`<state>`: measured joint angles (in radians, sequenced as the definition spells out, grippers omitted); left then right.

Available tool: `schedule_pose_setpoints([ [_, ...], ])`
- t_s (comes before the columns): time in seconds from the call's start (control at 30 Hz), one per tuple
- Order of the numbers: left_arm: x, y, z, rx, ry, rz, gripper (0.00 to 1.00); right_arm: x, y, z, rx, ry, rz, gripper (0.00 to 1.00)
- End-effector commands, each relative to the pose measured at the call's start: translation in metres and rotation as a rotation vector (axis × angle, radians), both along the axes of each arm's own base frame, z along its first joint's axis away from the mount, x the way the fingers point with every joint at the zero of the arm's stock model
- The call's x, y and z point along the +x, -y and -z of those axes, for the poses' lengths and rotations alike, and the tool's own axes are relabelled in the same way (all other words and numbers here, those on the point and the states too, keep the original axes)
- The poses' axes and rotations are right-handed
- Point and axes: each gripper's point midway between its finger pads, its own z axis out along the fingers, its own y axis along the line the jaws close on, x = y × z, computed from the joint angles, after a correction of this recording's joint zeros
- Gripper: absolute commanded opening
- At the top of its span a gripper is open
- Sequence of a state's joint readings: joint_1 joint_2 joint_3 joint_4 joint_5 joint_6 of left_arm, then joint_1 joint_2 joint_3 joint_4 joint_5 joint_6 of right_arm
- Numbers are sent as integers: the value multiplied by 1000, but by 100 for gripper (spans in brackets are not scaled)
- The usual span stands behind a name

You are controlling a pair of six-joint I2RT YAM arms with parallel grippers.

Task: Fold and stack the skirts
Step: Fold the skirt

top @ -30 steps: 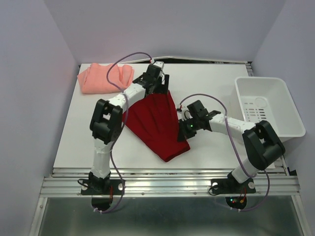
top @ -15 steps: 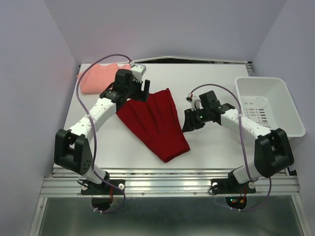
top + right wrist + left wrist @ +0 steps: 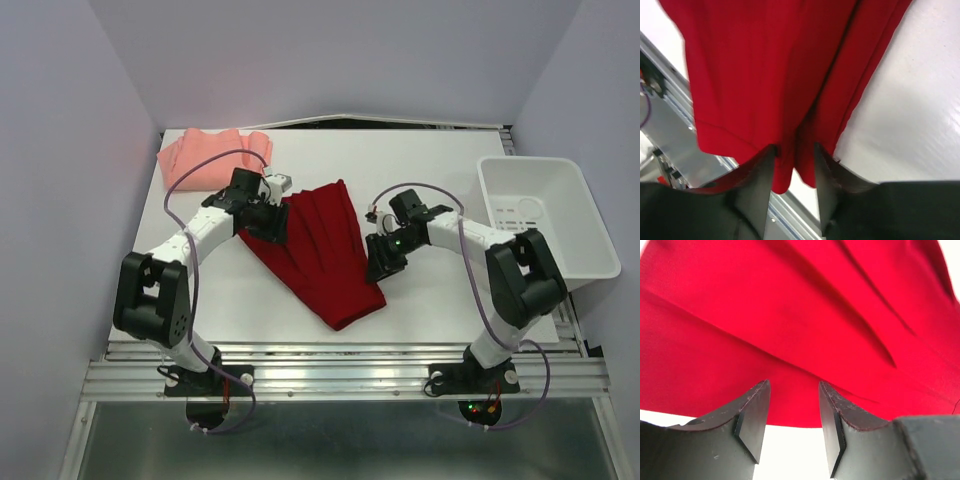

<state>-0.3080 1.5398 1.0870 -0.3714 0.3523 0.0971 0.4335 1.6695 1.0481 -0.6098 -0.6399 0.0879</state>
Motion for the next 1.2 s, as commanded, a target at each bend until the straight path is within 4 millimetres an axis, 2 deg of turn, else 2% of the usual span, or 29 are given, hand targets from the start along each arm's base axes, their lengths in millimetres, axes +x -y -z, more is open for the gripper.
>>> schedule_pose_setpoints([
  [0.0,-8,6,31,15,-90,62,52,-8,-2,16,-11,-67,-24,34],
  [0.07,0,6,39,29,-96,70,52,-9,-4,24,-10,-88,-21,20],
  [0.1,10,5,47,53,-103,61,52,-9,-4,27,-10,-102,-17,7],
  [0.13,18,6,50,58,-91,58,51,-10,-4,31,-11,-105,-14,2],
  [0.23,51,10,60,87,-70,58,50,-13,-7,39,7,-135,2,1],
  [0.27,74,12,51,105,-14,65,49,-22,-7,42,20,-172,9,1],
  [0.3,84,13,63,120,-24,69,47,-26,-10,42,31,-183,1,1],
  [0.33,94,16,62,124,-13,80,44,-26,-12,42,43,-178,-1,1],
  [0.37,113,23,49,113,37,101,43,-33,-19,38,55,-183,-28,1],
  [0.4,118,27,52,107,35,118,46,-34,-23,32,69,-174,-36,1],
  [0.43,122,32,45,90,52,135,50,-34,-26,25,93,-177,-37,1],
  [0.47,128,39,32,63,83,163,55,-30,-30,17,108,-167,-30,5],
  [0.5,126,43,17,45,107,186,69,-26,-32,8,124,-135,-35,7],
  [0.57,120,49,-5,5,137,228,82,-20,-30,-3,110,-86,-39,10],
  [0.6,111,48,-28,-4,183,247,98,-7,-26,-14,120,-48,-12,18],
  [0.67,97,44,-52,-22,241,264,99,9,-18,-43,150,58,20,30],
  [0.7,77,39,-71,-27,285,280,99,15,-14,-53,154,108,25,36],
  [0.73,67,37,-79,-27,319,308,98,21,-15,-74,174,192,20,38],
  [0.77,56,34,-86,-40,334,319,96,24,-15,-84,185,223,20,39],
  [0.8,28,36,-93,-97,335,363,90,23,-21,-94,229,226,15,40],
  [0.87,-8,48,-99,-219,312,456,82,15,-30,-105,307,179,-27,39],
  [0.9,-33,49,-91,-261,287,493,80,11,-33,-105,331,137,-34,39],
  [0.93,-43,53,-90,-294,286,518,79,4,-39,-104,355,108,-57,40],
  [0.97,-57,54,-76,-323,237,519,79,-8,-43,-95,369,70,-91,46],
  [1.03,-58,53,-74,-351,232,484,79,-14,-42,-85,346,54,-84,48],
  [1.07,-58,51,-71,-365,218,463,79,-9,-37,-72,286,57,-40,50],
  [1.1,-59,51,-67,-397,192,424,79,-18,-30,-58,242,27,-59,51],
  [1.17,-63,52,-61,-397,180,407,79,-24,-24,-51,201,-21,-52,55],
])
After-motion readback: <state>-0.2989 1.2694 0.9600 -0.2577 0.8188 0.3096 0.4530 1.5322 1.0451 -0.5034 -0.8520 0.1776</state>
